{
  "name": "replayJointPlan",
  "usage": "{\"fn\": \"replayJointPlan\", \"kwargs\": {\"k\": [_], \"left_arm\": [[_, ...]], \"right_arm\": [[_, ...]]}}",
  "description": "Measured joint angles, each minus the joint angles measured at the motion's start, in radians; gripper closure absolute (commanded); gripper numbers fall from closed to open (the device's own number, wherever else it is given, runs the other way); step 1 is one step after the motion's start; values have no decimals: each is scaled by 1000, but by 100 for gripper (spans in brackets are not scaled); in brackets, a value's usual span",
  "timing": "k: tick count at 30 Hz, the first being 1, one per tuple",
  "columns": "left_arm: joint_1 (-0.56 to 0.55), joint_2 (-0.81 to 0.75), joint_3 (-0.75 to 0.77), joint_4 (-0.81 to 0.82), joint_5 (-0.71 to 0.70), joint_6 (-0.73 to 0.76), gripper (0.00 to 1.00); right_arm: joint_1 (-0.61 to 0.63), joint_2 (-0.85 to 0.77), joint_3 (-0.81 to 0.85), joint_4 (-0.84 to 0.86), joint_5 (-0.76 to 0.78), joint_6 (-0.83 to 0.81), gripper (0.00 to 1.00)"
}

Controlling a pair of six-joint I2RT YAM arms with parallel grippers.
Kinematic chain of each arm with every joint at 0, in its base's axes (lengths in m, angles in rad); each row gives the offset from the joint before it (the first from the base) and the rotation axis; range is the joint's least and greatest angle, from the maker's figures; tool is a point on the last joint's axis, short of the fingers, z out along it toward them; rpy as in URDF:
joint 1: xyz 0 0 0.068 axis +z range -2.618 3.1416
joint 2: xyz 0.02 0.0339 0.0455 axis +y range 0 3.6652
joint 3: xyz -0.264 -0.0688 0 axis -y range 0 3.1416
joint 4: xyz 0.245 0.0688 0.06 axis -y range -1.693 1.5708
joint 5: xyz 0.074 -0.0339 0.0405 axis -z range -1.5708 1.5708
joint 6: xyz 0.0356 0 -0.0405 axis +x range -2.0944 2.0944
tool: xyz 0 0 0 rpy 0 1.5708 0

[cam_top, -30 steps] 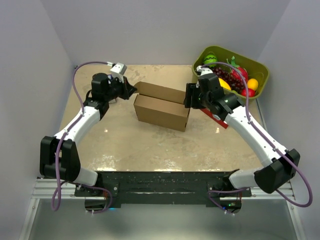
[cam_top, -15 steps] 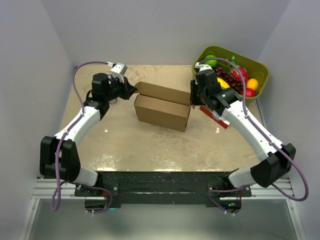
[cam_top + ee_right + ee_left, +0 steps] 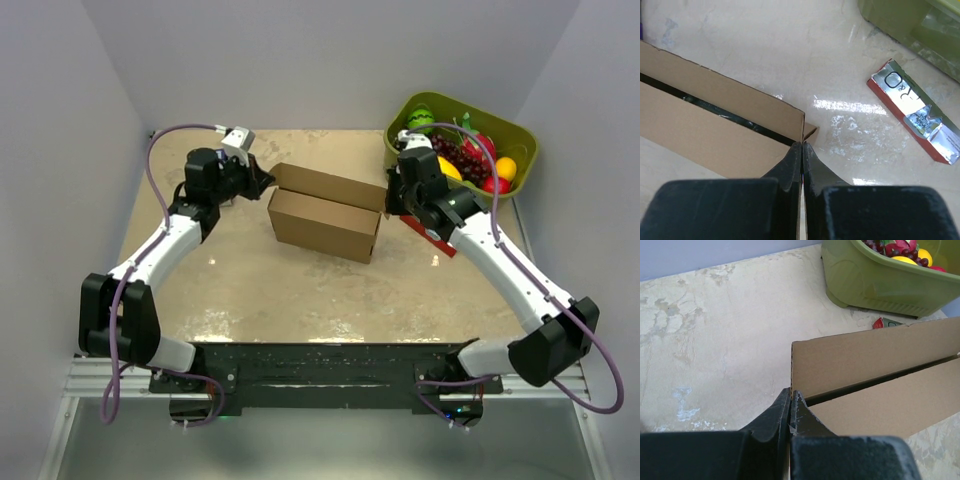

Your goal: Fold the paper box

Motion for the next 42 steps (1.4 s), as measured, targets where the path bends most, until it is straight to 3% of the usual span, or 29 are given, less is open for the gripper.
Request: {"fn": "replayJointPlan", "kwargs": {"k": [11, 29, 42], "left_arm": [[-29, -8, -9, 17, -50, -6, 100], [-42, -12, -13, 17, -85, -6, 100], [-42, -12, -13, 17, -102, -5, 100]], "right_arm": [[34, -119, -153, 120, 43, 125, 100], [129, -171, -272, 269, 208, 224, 100], [158, -178, -312, 332, 243, 242, 100]]}}
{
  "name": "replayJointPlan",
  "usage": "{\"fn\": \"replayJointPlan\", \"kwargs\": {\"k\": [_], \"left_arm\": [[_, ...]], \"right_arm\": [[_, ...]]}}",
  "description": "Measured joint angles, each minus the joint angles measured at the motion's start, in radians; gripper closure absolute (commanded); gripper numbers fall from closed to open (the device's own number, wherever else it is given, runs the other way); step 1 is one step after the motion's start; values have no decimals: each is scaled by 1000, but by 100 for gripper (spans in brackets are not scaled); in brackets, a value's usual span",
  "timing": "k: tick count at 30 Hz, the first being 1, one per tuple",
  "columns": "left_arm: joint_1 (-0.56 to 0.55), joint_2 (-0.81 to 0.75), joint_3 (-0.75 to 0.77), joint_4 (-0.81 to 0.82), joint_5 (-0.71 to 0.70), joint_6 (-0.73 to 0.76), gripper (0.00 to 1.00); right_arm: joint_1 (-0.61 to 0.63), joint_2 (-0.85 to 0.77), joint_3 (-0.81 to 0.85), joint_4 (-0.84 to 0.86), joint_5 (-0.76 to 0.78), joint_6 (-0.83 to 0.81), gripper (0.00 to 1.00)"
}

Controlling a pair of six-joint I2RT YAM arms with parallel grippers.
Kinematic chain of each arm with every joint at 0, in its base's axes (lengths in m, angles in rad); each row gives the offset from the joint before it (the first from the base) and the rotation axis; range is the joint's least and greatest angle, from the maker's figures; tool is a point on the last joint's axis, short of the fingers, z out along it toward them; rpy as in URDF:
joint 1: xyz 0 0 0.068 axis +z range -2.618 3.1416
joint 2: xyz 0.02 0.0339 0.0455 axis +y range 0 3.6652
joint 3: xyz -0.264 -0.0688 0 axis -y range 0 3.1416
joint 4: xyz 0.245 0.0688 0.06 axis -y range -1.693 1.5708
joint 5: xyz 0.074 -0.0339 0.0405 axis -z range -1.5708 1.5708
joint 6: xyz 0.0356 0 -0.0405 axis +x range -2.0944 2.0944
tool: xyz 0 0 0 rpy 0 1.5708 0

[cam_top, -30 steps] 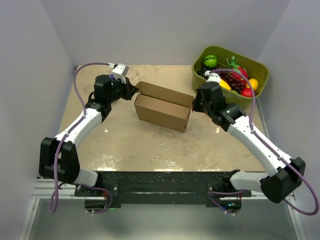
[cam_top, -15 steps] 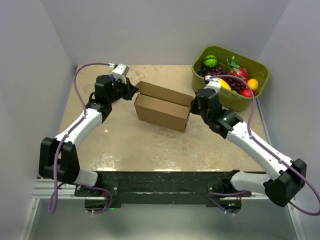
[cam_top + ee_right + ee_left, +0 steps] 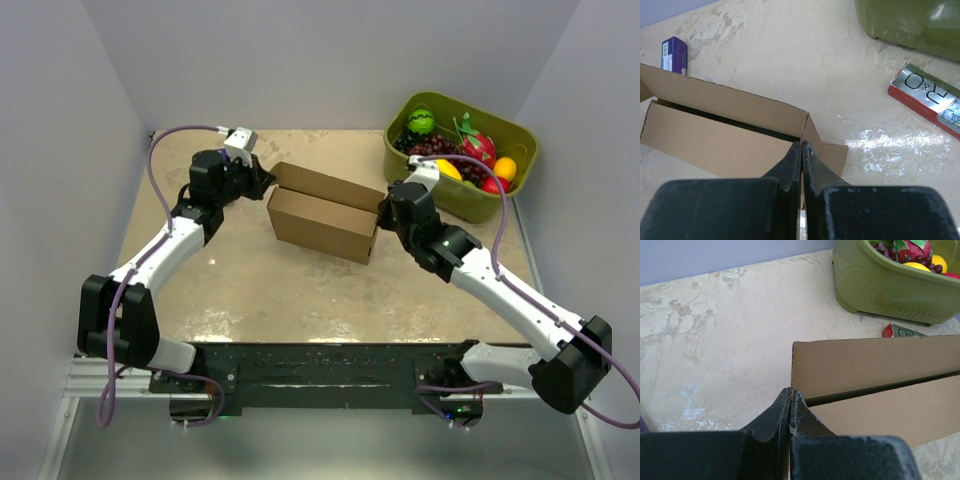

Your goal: Fold the paper box

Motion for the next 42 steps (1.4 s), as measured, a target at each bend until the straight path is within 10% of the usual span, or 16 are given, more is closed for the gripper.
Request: {"fn": "replayJointPlan", "kwargs": {"k": [18, 34, 42], "left_arm": [[0, -6, 0, -8, 20, 22, 100], [1, -141, -80, -100, 11, 101, 99], [0, -155, -80, -130, -2, 107, 69]], "right_arm": [[35, -23, -31, 9, 46, 6, 100], [-2, 293, 327, -196, 85, -97, 100], [-16, 348, 380, -198, 69, -131, 100]]}}
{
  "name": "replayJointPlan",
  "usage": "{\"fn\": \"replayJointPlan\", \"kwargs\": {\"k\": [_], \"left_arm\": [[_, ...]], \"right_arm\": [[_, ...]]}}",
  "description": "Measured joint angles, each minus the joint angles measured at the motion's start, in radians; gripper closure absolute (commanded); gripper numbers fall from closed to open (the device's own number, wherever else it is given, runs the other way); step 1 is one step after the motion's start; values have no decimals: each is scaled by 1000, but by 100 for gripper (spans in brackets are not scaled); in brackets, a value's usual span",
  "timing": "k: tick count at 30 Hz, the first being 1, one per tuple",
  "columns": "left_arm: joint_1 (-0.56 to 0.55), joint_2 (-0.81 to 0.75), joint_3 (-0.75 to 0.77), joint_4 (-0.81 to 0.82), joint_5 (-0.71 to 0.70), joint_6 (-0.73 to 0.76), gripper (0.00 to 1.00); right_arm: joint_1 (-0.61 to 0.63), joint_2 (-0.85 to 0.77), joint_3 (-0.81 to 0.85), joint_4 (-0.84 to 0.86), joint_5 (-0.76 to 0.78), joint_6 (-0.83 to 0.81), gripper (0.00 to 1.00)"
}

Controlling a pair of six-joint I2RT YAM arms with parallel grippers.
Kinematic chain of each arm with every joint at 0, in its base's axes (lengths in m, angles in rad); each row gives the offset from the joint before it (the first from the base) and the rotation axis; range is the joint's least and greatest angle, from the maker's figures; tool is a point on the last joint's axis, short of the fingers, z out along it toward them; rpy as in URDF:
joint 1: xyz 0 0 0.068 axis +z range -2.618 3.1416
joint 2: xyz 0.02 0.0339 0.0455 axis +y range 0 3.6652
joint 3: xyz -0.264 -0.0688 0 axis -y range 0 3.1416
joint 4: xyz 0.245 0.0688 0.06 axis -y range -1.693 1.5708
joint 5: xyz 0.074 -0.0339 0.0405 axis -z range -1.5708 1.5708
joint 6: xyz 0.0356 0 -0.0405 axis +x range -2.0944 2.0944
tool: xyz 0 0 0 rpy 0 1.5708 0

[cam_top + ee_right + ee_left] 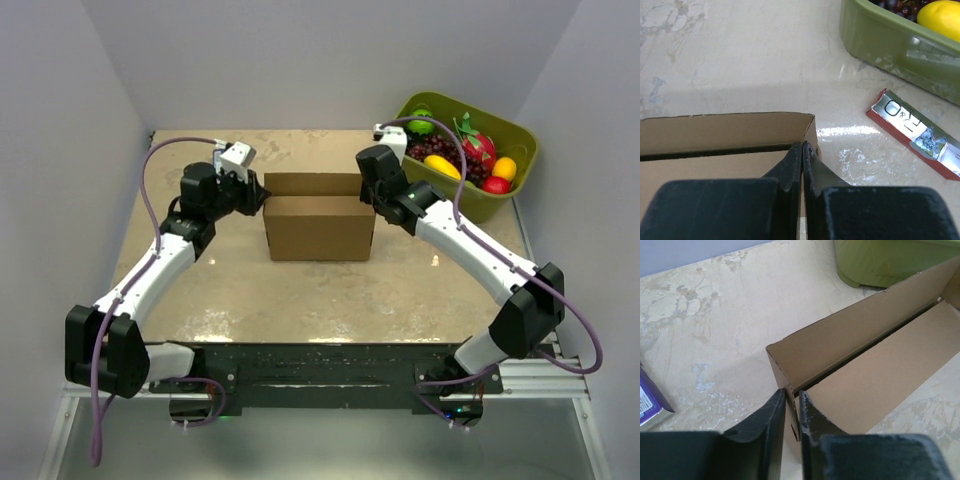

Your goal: Fold the paper box

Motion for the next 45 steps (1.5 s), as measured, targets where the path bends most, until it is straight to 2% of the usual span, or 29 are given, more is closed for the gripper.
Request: {"fn": "replayJointPlan", "kwargs": {"k": [2, 5, 9, 17, 23, 29, 33, 40, 45], "left_arm": [[-1, 0, 0, -5, 3, 0, 60], [-1, 0, 0, -18, 5, 2, 54], [3, 0, 1, -38, 6, 1, 53], [11, 0, 6, -68, -45, -1, 60], [11, -19, 6, -81, -98, -2, 61], [11, -52, 6, -79, -115, -11, 80], [11, -53, 6, -80, -114, -11, 80], [11, -54, 6, -79, -114, -12, 72], [11, -53, 6, -79, -120, -10, 71]], "right_arm": [[0, 3, 1, 2, -19, -5, 100], [2, 8, 1, 2, -46, -11, 100], [4, 14, 1, 1, -71, -15, 100], [5, 13, -10, 3, -105, -18, 100], [16, -13, -55, 15, -129, -18, 100], [20, -42, -82, 18, -131, -19, 100], [21, -65, -103, 18, -131, -21, 100], [24, -98, -130, 18, -133, -21, 100], [24, -126, -157, 31, -138, -27, 100]]}}
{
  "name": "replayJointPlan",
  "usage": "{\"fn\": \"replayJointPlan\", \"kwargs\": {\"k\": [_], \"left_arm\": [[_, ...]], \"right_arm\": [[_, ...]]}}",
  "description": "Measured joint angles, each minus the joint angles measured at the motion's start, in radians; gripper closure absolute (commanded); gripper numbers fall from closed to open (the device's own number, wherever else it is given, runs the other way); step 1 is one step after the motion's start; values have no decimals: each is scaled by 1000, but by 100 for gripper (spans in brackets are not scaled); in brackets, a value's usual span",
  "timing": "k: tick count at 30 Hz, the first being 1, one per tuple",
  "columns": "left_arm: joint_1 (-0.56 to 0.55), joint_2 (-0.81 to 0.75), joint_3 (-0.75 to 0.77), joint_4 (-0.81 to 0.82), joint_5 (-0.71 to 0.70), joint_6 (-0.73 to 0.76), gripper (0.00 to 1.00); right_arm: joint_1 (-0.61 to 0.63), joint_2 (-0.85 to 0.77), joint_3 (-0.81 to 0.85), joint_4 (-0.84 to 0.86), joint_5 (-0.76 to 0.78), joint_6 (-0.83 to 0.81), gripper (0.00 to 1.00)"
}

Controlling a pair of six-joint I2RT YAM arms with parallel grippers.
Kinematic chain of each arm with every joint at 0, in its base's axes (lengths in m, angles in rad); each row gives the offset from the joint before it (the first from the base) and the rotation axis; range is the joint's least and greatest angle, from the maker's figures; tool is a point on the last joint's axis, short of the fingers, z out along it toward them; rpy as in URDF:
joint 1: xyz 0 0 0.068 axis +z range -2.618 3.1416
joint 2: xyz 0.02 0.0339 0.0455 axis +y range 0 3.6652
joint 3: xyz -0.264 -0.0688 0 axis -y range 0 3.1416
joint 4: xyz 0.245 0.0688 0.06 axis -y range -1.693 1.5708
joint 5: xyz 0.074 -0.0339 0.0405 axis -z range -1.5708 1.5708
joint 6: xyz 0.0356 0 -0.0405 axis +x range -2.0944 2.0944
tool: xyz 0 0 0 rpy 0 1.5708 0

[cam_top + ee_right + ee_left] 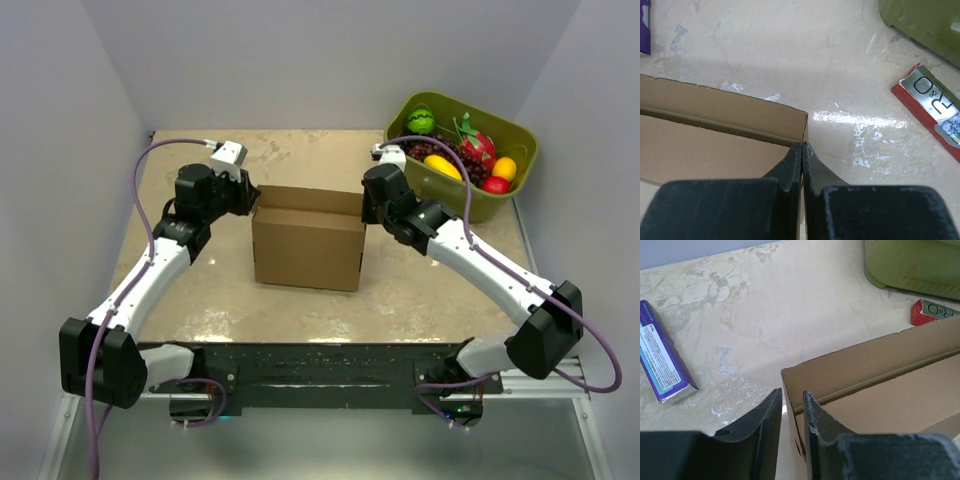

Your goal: Fold the paper box

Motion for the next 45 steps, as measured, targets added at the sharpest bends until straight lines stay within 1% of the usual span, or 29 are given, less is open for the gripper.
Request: {"fn": "replayJointPlan", "kwargs": {"k": [6, 7, 9, 12, 13, 20, 28, 38, 45], "left_arm": [[0, 2, 0, 0, -16, 1, 71], [0, 3, 0, 0, -18, 1, 76], [0, 6, 0, -1, -17, 2, 80], [0, 7, 0, 0, -11, 2, 94], [0, 7, 0, 0, -10, 1, 100], [0, 7, -24, 44, 12, -26, 100], [-21, 7, -29, 142, 7, -108, 100], [-98, -5, -127, 331, -94, -139, 100], [-144, -31, -188, 409, -184, -140, 100]], "right_arm": [[2, -24, -20, 12, -15, -13, 100], [2, -26, -20, 13, -18, -14, 100], [2, -26, -22, 17, -19, -17, 100], [2, -26, -23, 19, -19, -18, 100], [2, -26, -23, 20, -19, -18, 100], [2, -63, -56, 41, -5, -19, 100], [2, -84, -78, 117, 99, -5, 100], [-1, -122, -176, 243, 166, -4, 100], [-2, -143, -223, 303, 170, -2, 100]]}}
